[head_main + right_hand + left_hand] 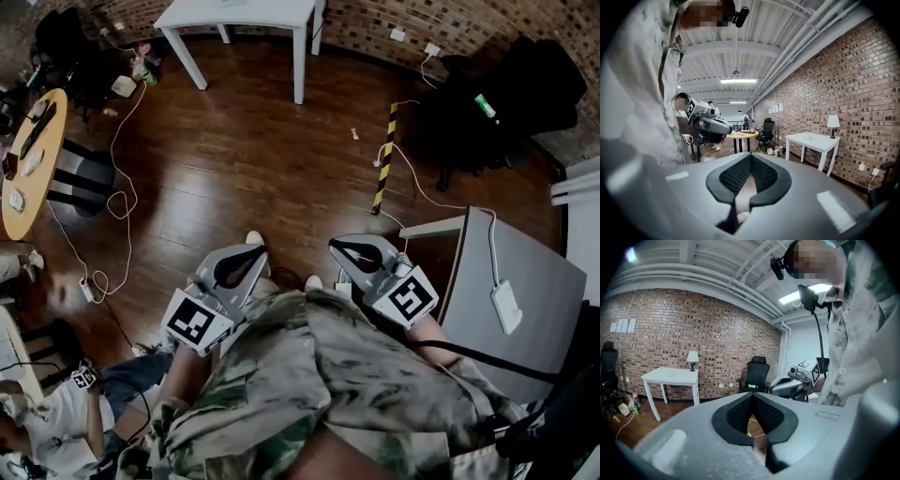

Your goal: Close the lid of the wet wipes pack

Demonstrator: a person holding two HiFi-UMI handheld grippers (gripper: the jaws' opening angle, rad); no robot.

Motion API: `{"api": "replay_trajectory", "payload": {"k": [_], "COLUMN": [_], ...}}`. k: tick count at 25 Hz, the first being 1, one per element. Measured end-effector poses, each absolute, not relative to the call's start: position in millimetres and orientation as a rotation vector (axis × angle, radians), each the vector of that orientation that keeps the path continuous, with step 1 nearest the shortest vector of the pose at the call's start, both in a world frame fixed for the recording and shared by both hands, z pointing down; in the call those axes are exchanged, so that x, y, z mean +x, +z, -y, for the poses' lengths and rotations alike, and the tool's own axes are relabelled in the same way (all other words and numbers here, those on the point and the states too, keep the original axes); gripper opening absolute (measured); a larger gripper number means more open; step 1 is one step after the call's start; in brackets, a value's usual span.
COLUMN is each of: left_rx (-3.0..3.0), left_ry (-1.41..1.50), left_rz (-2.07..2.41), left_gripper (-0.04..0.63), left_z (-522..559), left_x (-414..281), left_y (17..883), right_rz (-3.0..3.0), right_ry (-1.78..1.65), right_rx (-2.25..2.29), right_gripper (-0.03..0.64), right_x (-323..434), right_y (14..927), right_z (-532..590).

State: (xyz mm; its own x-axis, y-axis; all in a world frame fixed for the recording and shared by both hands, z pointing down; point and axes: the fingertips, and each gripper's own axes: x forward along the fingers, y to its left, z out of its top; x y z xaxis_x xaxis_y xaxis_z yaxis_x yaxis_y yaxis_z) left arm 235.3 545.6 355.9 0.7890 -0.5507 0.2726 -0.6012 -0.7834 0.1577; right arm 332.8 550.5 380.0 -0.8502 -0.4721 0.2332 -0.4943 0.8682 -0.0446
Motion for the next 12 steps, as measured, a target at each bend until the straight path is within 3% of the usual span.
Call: {"api": "replay_trajectory", "payload": {"k": [12], "left_rx": [2.836], "left_ry": [0.182], "left_rz": [0.843], "left_gripper": [0.0], "left_z": [-434], "left_x": [136], "left_y": [351], "right_rz": [2.74], "right_ry": [0.059], "right_rx": [0.784], "right_gripper": [0.005], "right_x": [241], "right_y": [377], "right_z": [-436]}}
